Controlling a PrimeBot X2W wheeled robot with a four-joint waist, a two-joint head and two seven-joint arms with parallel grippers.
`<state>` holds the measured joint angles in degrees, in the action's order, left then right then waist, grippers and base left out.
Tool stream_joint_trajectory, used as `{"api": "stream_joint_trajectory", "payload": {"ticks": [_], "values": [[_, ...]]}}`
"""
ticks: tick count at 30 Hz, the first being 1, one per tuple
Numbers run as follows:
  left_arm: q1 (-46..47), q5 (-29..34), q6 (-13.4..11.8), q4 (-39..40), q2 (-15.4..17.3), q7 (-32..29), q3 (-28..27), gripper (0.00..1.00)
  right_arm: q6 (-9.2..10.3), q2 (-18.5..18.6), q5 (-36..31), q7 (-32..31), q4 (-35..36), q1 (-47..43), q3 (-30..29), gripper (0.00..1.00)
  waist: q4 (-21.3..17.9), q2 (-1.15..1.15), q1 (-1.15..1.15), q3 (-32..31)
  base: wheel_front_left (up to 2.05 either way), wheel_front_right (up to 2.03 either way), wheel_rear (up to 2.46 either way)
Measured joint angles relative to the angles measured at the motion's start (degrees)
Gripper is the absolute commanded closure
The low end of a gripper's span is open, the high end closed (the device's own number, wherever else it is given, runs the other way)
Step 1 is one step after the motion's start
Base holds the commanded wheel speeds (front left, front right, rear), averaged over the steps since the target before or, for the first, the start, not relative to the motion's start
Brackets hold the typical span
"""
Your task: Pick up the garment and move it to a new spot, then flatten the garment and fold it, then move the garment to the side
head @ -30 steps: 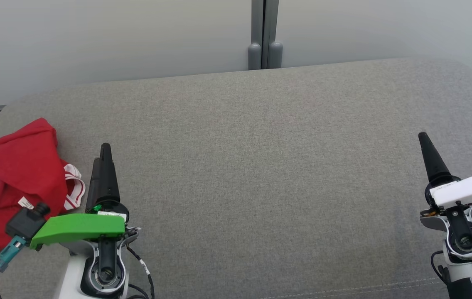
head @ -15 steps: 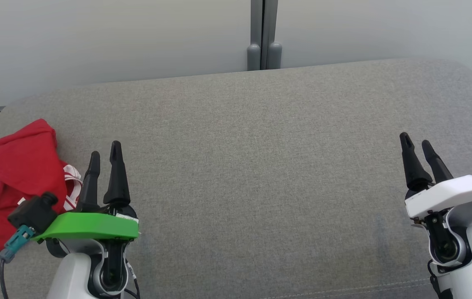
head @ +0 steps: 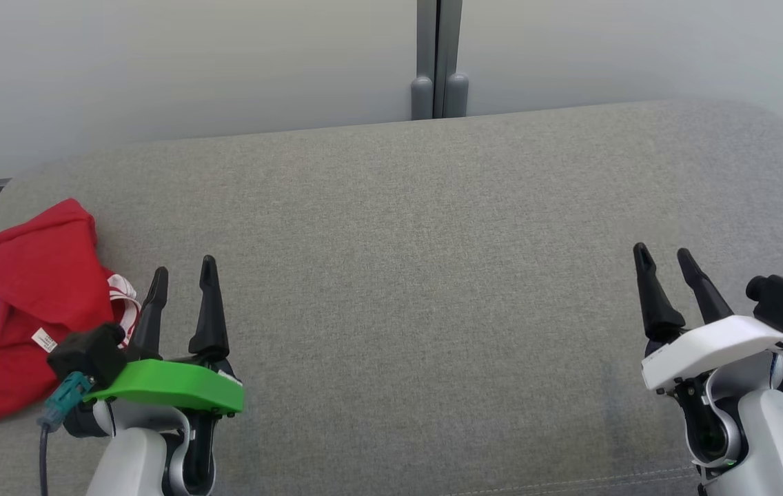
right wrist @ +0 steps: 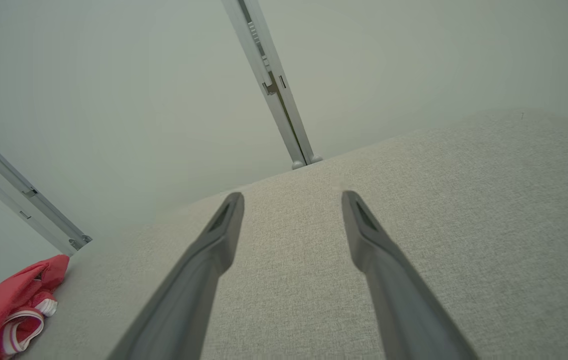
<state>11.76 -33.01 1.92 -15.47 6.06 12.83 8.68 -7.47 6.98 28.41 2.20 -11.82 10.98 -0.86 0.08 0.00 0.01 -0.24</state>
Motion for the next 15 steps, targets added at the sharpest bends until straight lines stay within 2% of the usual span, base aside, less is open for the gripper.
{"api": "stream_joint_trajectory", "payload": {"ticks": [6,15], "values": [[0.00,5.13,-1.40,-0.74,0.52,-1.01,0.44,0.00,-0.01,-0.38,-3.34,1.55,-0.77,-0.66,0.71,0.00,0.14,0.00,0.00,-0.17,0.00,0.00,0.00],[0.01,9.43,-2.38,-1.16,0.63,-1.24,0.38,0.00,-0.01,-0.81,-7.11,3.52,-1.89,-1.27,1.36,0.00,0.15,0.00,0.00,-0.48,0.00,0.00,0.00]]}}
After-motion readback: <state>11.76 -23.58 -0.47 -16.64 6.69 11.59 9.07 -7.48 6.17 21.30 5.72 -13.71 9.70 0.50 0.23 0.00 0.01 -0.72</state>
